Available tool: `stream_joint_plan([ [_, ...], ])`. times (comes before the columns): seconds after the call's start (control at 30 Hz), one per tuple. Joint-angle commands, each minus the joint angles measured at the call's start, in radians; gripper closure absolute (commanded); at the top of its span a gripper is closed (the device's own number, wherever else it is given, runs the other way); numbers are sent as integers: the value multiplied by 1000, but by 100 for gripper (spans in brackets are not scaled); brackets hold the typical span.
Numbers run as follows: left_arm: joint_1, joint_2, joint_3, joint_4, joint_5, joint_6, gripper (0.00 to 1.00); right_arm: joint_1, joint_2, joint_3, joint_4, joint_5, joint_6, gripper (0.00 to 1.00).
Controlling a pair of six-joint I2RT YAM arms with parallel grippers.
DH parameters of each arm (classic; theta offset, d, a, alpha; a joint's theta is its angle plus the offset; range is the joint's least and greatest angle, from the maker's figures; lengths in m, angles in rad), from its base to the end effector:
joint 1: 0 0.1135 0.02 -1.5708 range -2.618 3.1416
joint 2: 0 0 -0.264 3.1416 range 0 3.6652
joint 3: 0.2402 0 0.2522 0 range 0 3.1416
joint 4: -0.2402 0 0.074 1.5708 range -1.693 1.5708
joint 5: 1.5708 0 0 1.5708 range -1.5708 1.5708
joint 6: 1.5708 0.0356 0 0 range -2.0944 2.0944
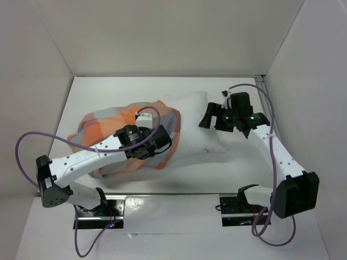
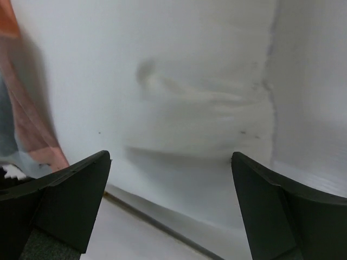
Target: Put the pillow into the pillowcase
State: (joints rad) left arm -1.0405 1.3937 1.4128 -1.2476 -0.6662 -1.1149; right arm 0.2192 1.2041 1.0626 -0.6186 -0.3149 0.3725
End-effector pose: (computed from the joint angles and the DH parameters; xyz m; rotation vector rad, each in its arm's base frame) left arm 0.1462 -0.2058 0.3420 -0.2327 2.3936 0.0277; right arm 0.2460 0.0661 0.3105 0.0205 2.3786 0.6573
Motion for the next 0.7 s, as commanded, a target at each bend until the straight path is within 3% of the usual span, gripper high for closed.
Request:
stream_joint_plan([
  [0.0,40,-36,-138,83,6,-38,56,98,87,1,35,-88,-49,0],
  [0.07,88,-24,-217,274,17,54,72,130,155,-12,91,-98,-49,11],
  [0.1,124,-12,-218,328,17,143,72,141,169,-12,106,-89,-32,46],
  [0.13,140,2,-218,388,17,202,73,141,169,-27,115,-72,-14,72],
  [0.17,157,36,-203,492,7,254,73,141,169,-51,131,-52,3,92],
  [0.2,175,54,-178,535,7,304,73,132,151,-68,131,-23,23,100],
  [0.3,233,135,-51,676,31,540,68,109,36,-145,140,98,136,100],
  [0.47,244,194,97,732,63,694,55,97,-95,-202,135,213,215,100],
  [0.6,194,117,-17,743,106,710,45,88,-88,-178,135,235,227,100],
  [0.67,139,68,-96,680,94,632,44,88,-52,-158,123,235,217,100],
])
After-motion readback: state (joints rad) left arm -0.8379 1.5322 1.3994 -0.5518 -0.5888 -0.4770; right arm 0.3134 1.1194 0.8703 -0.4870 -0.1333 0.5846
